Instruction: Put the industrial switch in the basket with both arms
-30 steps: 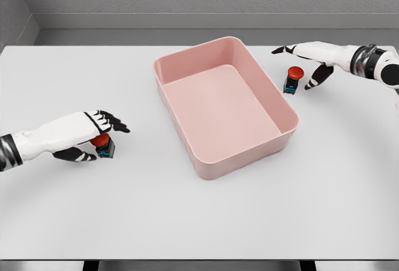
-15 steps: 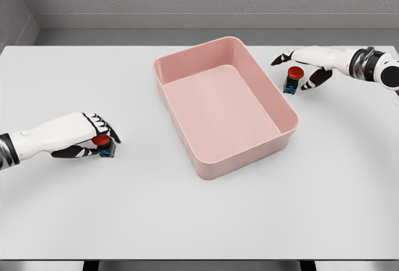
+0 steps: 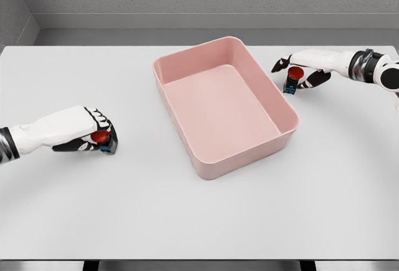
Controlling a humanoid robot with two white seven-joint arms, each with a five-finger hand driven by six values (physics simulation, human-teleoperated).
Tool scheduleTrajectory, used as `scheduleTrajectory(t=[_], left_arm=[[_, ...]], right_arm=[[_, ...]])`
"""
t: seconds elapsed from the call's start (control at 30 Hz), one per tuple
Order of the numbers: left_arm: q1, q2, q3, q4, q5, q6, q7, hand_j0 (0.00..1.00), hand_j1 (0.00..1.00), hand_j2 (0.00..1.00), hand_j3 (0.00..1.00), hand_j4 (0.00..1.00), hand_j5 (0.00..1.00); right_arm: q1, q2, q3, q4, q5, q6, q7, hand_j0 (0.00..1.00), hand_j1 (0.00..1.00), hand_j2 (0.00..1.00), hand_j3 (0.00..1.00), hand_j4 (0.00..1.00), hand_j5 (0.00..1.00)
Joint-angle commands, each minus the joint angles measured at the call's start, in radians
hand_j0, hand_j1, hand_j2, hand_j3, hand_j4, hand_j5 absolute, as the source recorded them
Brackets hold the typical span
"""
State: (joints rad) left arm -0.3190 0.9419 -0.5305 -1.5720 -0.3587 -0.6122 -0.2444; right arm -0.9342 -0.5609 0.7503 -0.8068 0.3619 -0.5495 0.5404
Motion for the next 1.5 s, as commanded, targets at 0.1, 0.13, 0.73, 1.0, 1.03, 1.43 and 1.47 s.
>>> scheduleTrajectory(t=[0.1,0.13,0.73,1.0,1.03,1.43,1.47], left_arm=[[-0.006,0.001,0.001,-0.003,0.012,0.001,0.001,0.51,0.51,0.51,0.51,0.51,0.51],[-0.006,0.005,0.003,-0.003,0.017,0.001,0.001,0.51,0.51,0.51,0.51,0.51,0.51],[-0.106,-0.006,0.003,-0.013,0.03,0.001,0.001,0.51,0.51,0.51,0.51,0.51,0.51],[-0.156,-0.029,0.0,-0.034,0.047,0.001,0.001,0.51,0.51,0.51,0.51,0.51,0.51],[-0.16,-0.041,0.0,-0.036,0.047,0.001,0.001,0.51,0.51,0.51,0.51,0.51,0.51],[-0.215,-0.124,-0.014,-0.063,0.049,0.001,0.001,0.51,0.51,0.51,0.51,0.51,0.51],[-0.216,-0.138,-0.016,-0.063,0.047,0.001,-0.001,0.51,0.51,0.51,0.51,0.51,0.51]], right_arm=[[0.0,-0.001,0.0,0.0,-0.003,0.002,0.001,0.64,0.64,0.64,0.64,0.64,0.64],[0.0,-0.001,0.0,0.0,-0.003,0.002,0.001,0.64,0.64,0.64,0.64,0.64,0.64],[0.0,-0.002,0.02,0.005,0.014,0.002,0.003,0.52,0.52,0.52,0.52,0.52,0.52],[0.0,-0.001,0.02,0.006,0.023,0.002,0.003,0.44,0.44,0.44,0.44,0.44,0.44],[0.0,-0.002,0.02,0.006,0.023,0.002,0.003,0.44,0.44,0.44,0.44,0.44,0.44],[0.003,-0.002,0.027,0.005,0.023,-0.006,0.004,0.45,0.45,0.45,0.45,0.45,0.45],[0.005,-0.002,0.027,0.003,0.023,-0.006,0.004,0.45,0.45,0.45,0.45,0.45,0.45]])
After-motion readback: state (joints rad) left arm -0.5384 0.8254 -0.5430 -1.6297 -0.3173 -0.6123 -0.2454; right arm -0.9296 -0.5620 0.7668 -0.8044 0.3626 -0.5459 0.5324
